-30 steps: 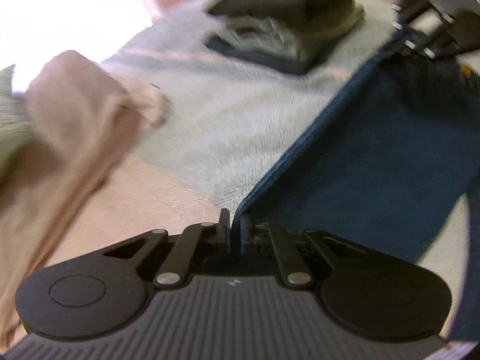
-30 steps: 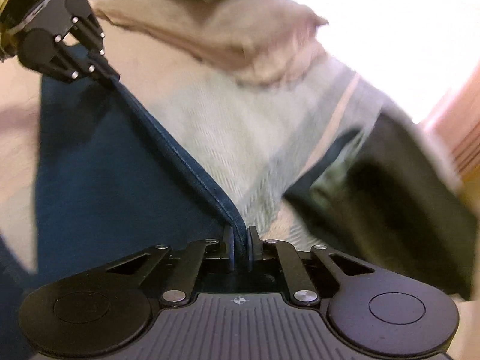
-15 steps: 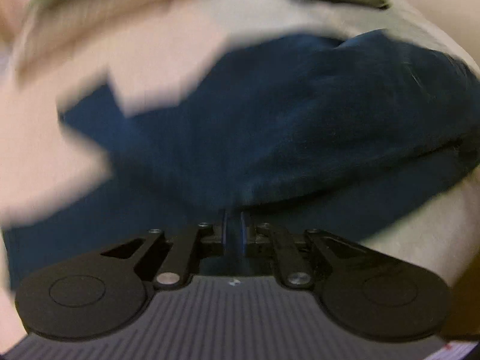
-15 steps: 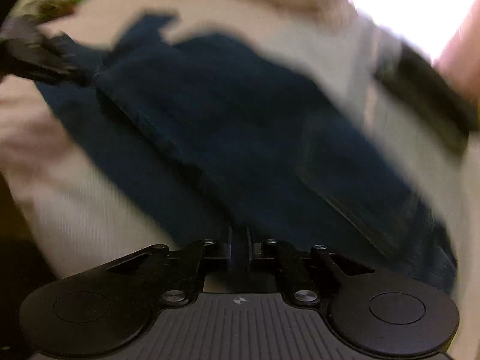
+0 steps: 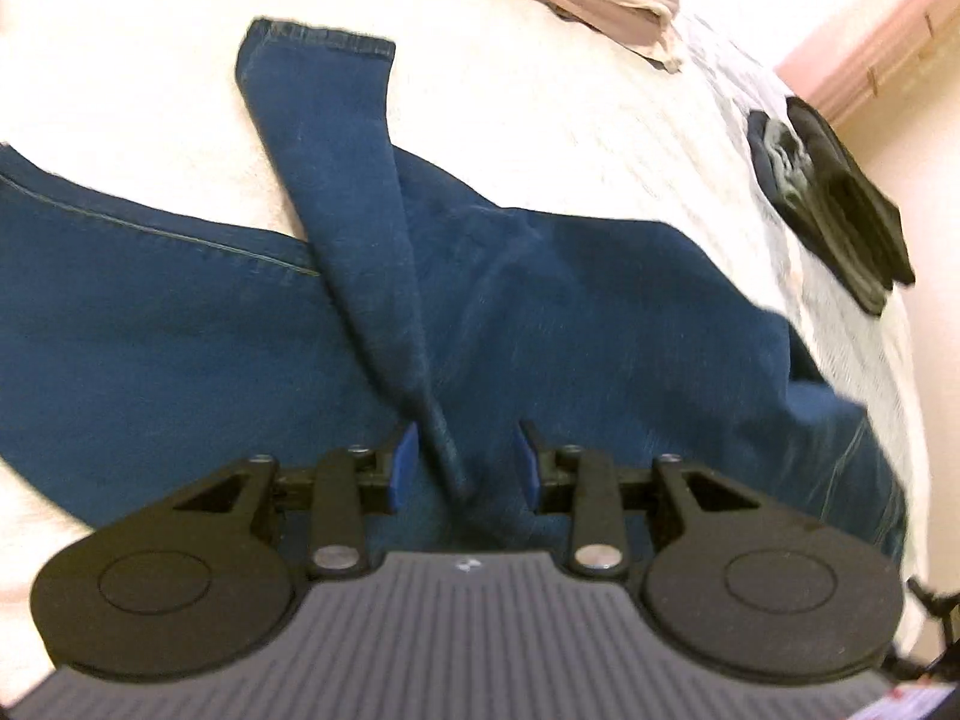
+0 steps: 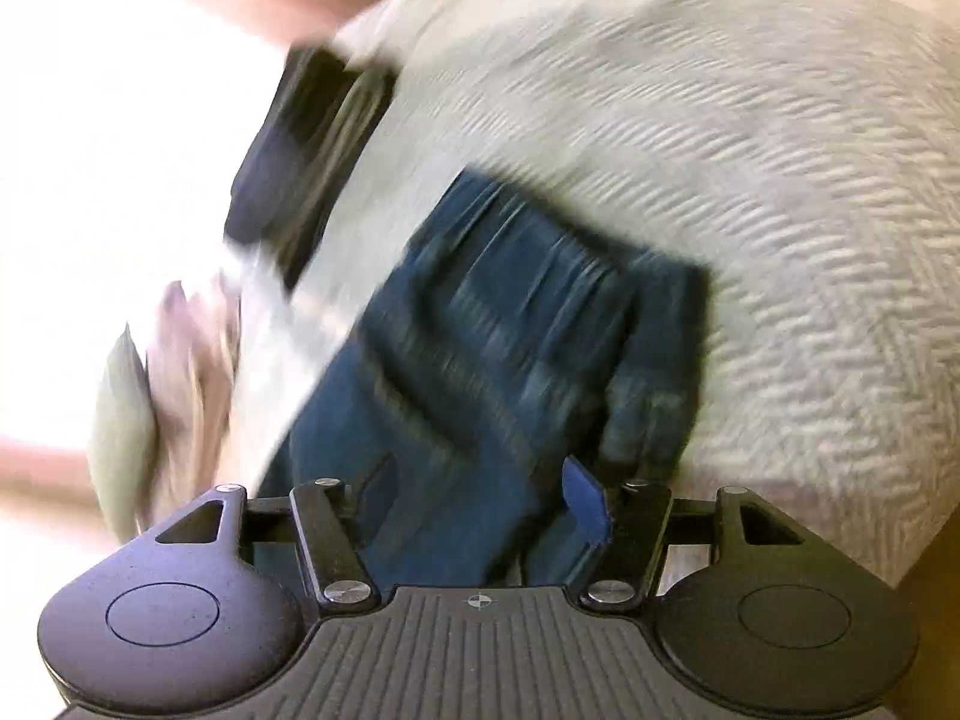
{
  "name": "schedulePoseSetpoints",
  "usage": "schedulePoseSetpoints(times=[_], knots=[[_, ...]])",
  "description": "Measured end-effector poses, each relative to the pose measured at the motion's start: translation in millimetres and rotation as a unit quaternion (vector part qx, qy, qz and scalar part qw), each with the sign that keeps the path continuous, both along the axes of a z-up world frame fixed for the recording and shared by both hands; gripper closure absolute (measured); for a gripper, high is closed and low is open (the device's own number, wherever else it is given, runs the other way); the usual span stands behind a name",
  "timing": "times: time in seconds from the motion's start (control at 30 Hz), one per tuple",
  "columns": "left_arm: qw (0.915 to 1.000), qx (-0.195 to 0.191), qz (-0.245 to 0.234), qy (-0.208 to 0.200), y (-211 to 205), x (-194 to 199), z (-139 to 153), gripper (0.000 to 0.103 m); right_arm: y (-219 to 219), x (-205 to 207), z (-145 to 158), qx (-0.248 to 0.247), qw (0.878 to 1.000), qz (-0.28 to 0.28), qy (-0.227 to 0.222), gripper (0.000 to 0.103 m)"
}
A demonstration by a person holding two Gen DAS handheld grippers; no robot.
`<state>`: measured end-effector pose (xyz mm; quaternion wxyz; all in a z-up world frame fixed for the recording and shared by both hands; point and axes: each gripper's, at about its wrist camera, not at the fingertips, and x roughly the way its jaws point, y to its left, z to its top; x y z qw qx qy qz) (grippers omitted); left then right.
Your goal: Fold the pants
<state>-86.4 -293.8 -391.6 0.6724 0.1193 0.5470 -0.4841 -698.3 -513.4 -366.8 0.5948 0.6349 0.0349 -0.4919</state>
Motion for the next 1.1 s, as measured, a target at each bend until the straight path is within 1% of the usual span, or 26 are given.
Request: schedulePoseSetpoints(times=[0.07, 0.13, 0.2, 0.27, 0.4, 0.53, 0.63, 0.7, 0.77, 0.8, 0.83, 0.87, 0.9, 0.93, 0.97, 1.0, 1.1], knots=[[0.9999, 0.004, 0.006, 0.010, -2, 0, -9, 0.074, 0, -10, -6, -0.005, 1.000, -0.026, -0.001, 0.046], [0.9999, 0.006, 0.007, 0.011, -3, 1, -14, 0.073, -2, -8, -10, -0.015, 0.999, -0.042, -0.001, 0.047], [0.9997, 0.007, 0.012, 0.018, -3, 3, -17, 0.072, -12, -5, -16, -0.006, 0.999, -0.044, 0.009, 0.053], [0.9993, 0.007, 0.021, 0.029, -1, 7, -20, 0.072, -9, -7, -17, -0.002, 0.999, -0.050, 0.016, 0.054], [0.9986, 0.010, 0.031, 0.041, -3, 12, -25, 0.072, -6, -7, -19, -0.004, 0.998, -0.054, 0.015, 0.057], [0.9978, 0.012, 0.042, 0.050, -3, 18, -26, 0.072, -3, -23, -9, 0.001, 0.998, -0.057, 0.007, 0.057], [0.9978, 0.006, 0.047, 0.045, 3, 22, -21, 0.072, -5, -28, -4, -0.002, 0.998, -0.058, 0.006, 0.057], [0.9980, 0.012, 0.050, 0.035, 3, 25, -21, 0.072, -7, -30, -4, -0.001, 0.999, -0.051, 0.011, 0.057], [0.9980, 0.015, 0.054, 0.028, -2, 29, -24, 0.077, -14, -31, -7, -0.003, 0.999, -0.052, 0.010, 0.057], [0.9981, 0.013, 0.054, 0.024, -5, 31, -25, 0.089, -17, -32, -9, -0.001, 0.999, -0.054, 0.006, 0.057], [0.9983, 0.015, 0.052, 0.021, -7, 32, -25, 0.091, -20, -32, -13, 0.006, 0.998, -0.058, 0.001, 0.057], [0.9986, 0.018, 0.047, 0.016, -10, 31, -25, 0.092, -23, -33, -16, 0.012, 0.998, -0.061, -0.001, 0.063], [0.9991, 0.018, 0.040, 0.001, -10, 28, -22, 0.094, -25, -32, -16, 0.013, 0.998, -0.061, 0.005, 0.089], [0.9992, 0.014, 0.033, -0.018, -9, 24, -17, 0.097, -26, -32, -14, 0.011, 0.998, -0.056, 0.027, 0.090], [0.9987, 0.005, 0.028, -0.043, -5, 19, -9, 0.098, -27, -33, -10, 0.002, 0.998, -0.046, 0.039, 0.091], [0.9977, -0.014, 0.030, -0.058, 1, 17, 2, 0.098, -26, -35, -3, -0.013, 0.998, -0.044, 0.035, 0.093], [0.9938, -0.065, 0.050, -0.075, 36, 11, 37, 0.098, -16, -40, 30, -0.083, 0.996, -0.028, 0.027, 0.094]])
